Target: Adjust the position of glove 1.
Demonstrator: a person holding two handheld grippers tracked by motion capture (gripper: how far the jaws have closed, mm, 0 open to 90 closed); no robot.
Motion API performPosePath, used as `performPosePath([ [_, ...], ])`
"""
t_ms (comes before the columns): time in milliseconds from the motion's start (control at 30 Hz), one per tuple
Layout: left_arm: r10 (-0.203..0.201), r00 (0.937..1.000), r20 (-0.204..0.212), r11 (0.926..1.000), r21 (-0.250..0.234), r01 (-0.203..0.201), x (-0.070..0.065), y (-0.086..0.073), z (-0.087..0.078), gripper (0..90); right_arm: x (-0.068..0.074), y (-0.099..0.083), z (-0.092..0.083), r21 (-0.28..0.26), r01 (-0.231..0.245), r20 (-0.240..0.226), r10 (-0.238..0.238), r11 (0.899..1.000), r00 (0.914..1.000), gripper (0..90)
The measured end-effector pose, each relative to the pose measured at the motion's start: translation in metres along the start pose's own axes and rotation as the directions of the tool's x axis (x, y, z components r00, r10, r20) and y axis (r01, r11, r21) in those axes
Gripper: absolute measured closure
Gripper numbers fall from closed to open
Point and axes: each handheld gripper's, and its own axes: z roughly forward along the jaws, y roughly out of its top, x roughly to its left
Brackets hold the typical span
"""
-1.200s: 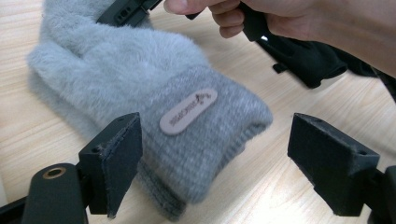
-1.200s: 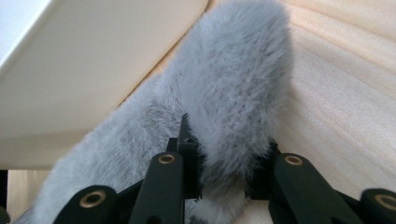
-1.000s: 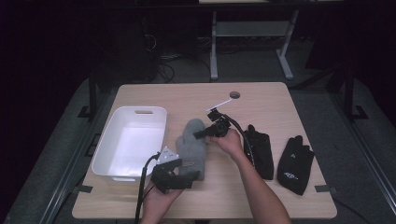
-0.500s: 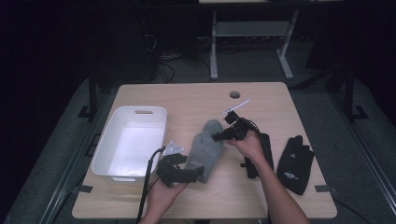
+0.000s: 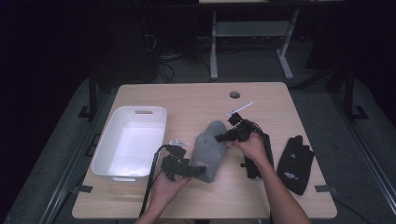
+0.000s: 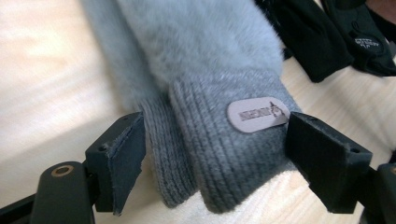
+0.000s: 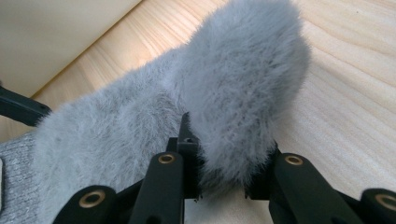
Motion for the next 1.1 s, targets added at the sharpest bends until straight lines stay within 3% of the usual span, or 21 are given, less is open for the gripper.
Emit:
performPosePath([
  [200, -0.041, 0.9986, 0.033, 0.9981, 0.048, 0.039, 0.006, 0.001, 0.008, 20.6, -0.002, -0.002, 0.001, -0.001, -0.012, -0.004, 0.012, 1.000, 0.9999, 65.1],
  [333, -0.060, 0.9967, 0.055, 0.9968, 0.057, 0.056, 0.012, -0.001, 0.009, 23.7, -0.006, 0.000, 0.002, 0.004, -0.069, -0.017, 0.070, 0.998, 0.9974, 39.6],
  [433, -0.104, 0.9916, 0.078, 0.9923, 0.076, 0.098, 0.017, -0.001, 0.010, 23.4, -0.007, 0.002, 0.003, 0.016, -0.084, -0.011, 0.084, 0.996, 0.9964, 35.6],
  [633, -0.110, 0.9913, 0.071, 0.9903, 0.093, 0.104, 0.015, 0.000, 0.015, 18.1, -0.007, 0.004, 0.008, 0.030, -0.094, 0.060, 0.092, 0.995, 0.9939, 34.4],
  [667, -0.117, 0.9897, 0.083, 0.9881, 0.109, 0.108, 0.017, 0.000, 0.017, 17.8, -0.008, 0.003, 0.009, 0.040, -0.121, 0.064, 0.118, 0.992, 0.9909, 33.7],
  [800, -0.129, 0.9861, 0.105, 0.9871, 0.109, 0.117, 0.017, 0.001, 0.018, 21.0, -0.011, 0.002, 0.011, 0.042, -0.142, 0.052, 0.140, 0.989, 0.9888, 33.6],
  [900, -0.127, 0.9840, 0.125, 0.9865, 0.119, 0.112, 0.018, 0.002, 0.018, 27.9, -0.014, 0.000, 0.017, 0.049, -0.168, 0.016, 0.167, 0.985, 0.9858, 36.9],
  [933, -0.118, 0.9847, 0.128, 0.9873, 0.120, 0.103, 0.018, 0.002, 0.017, 30.8, -0.014, 0.000, 0.020, 0.048, -0.177, -0.004, 0.178, 0.983, 0.9841, 40.9],
  [967, -0.103, 0.9863, 0.129, 0.9884, 0.124, 0.087, 0.018, 0.003, 0.016, 36.2, -0.013, -0.001, 0.023, 0.030, -0.177, -0.060, 0.178, 0.984, 0.9821, 53.3],
  [1033, -0.088, 0.9874, 0.131, 0.9904, 0.118, 0.073, 0.017, 0.003, 0.015, 40.1, -0.012, -0.001, 0.025, 0.021, -0.172, -0.094, 0.174, 0.985, 0.9804, 62.7],
  [1100, -0.084, 0.9881, 0.129, 0.9914, 0.111, 0.070, 0.016, 0.003, 0.014, 43.3, -0.009, 0.000, 0.025, 0.012, -0.160, -0.096, 0.161, 0.987, 0.9824, 68.7],
])
